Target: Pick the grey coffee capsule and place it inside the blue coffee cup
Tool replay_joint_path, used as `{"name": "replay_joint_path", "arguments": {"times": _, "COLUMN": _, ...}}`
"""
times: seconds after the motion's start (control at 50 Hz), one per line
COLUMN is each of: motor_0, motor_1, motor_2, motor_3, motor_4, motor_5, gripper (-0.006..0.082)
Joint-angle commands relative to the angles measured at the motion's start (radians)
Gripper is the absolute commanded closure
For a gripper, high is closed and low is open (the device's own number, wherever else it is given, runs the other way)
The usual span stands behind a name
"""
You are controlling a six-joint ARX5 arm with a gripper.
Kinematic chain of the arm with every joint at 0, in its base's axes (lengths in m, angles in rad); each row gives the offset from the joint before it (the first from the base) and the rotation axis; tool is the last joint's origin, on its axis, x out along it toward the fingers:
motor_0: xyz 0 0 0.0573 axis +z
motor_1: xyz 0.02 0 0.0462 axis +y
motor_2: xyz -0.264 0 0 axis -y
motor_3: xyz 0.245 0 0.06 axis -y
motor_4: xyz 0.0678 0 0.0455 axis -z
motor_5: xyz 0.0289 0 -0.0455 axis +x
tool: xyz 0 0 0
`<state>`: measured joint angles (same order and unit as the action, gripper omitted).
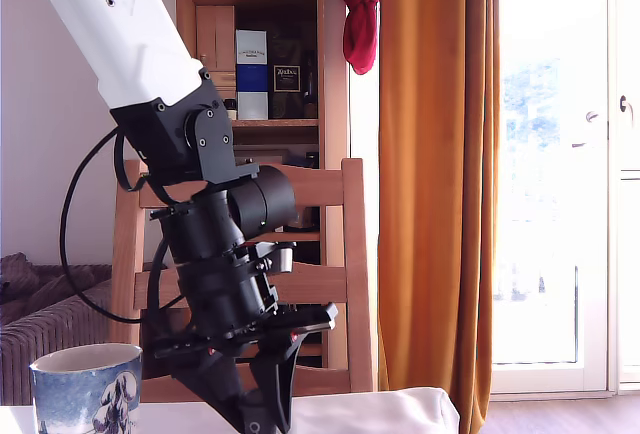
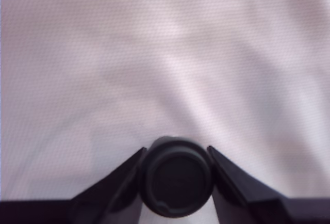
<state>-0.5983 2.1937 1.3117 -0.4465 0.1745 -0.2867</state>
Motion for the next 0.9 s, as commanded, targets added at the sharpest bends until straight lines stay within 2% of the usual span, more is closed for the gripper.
{"name": "replay_joint_path", "arguments": {"times": 0.0, "motor_0": 0.011, "motor_1": -0.071, "motor_2": 0.008, "motor_3": -0.01, "motor_4": 0.001, "motor_5": 0.007, "gripper": 0.0572}}
{"name": "replay_joint_path", "arguments": {"times": 0.18, "motor_0": 0.031, "motor_1": -0.151, "motor_2": 0.008, "motor_3": -0.062, "motor_4": -0.014, "motor_5": 0.013, "gripper": 0.0572}}
{"name": "replay_joint_path", "arguments": {"times": 0.42, "motor_0": 0.068, "motor_1": -0.236, "motor_2": 0.008, "motor_3": -0.188, "motor_4": -0.09, "motor_5": 0.029, "gripper": 0.0572}}
{"name": "replay_joint_path", "arguments": {"times": 0.62, "motor_0": 0.104, "motor_1": -0.264, "motor_2": 0.008, "motor_3": -0.292, "motor_4": -0.161, "motor_5": 0.037, "gripper": 0.0572}}
{"name": "replay_joint_path", "arguments": {"times": 0.88, "motor_0": 0.133, "motor_1": -0.287, "motor_2": 0.008, "motor_3": -0.353, "motor_4": -0.227, "motor_5": 0.048, "gripper": 0.0572}}
